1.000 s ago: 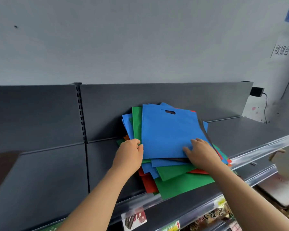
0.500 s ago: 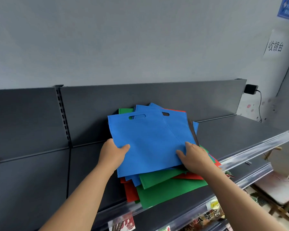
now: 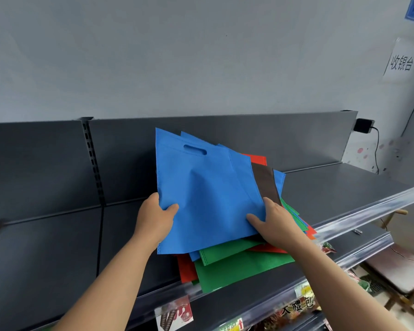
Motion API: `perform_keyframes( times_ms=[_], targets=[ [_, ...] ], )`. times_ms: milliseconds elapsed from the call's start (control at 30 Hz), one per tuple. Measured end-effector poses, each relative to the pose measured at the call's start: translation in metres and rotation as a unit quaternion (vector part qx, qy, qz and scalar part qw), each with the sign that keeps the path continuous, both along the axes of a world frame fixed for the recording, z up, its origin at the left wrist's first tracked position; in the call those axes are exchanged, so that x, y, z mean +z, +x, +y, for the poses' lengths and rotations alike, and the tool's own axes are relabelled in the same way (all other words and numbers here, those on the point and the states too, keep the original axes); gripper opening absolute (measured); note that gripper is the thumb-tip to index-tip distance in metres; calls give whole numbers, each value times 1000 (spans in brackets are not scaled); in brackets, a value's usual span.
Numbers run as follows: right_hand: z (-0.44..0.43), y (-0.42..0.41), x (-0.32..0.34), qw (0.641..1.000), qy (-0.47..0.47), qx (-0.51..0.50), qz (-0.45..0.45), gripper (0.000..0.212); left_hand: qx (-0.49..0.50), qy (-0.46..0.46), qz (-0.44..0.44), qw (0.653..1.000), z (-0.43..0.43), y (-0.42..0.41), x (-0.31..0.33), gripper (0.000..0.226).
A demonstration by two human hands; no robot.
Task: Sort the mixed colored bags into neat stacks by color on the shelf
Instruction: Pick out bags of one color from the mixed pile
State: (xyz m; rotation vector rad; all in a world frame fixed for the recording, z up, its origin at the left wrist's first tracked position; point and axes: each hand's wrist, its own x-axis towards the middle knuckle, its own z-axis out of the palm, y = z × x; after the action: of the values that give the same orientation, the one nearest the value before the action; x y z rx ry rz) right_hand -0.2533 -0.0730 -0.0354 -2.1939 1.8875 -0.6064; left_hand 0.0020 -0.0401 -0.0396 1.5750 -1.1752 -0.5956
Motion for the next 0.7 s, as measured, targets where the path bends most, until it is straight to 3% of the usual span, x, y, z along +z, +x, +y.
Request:
perform_keyframes(
  times_ms=[67,167,333,567,700],
  targets=[
    [-2,2,2,1000,9,-3,-11,55,-2,-12,3,1000,4,1,-1,12],
    [-4,9,5,994,26,11,-109,63,-9,-50,27,998,13,2,1,16],
    [3,34,14,978,-20,31,-207,60,9,-94,48,994,33,21,3,21],
    [25,101,17,970,-72,102,-208,37,69,-86,29,993,77,78,3,18],
    [42,150,17,966,-78,130,-210,30,102,-30,6,994,106,122,2,15]
  ],
)
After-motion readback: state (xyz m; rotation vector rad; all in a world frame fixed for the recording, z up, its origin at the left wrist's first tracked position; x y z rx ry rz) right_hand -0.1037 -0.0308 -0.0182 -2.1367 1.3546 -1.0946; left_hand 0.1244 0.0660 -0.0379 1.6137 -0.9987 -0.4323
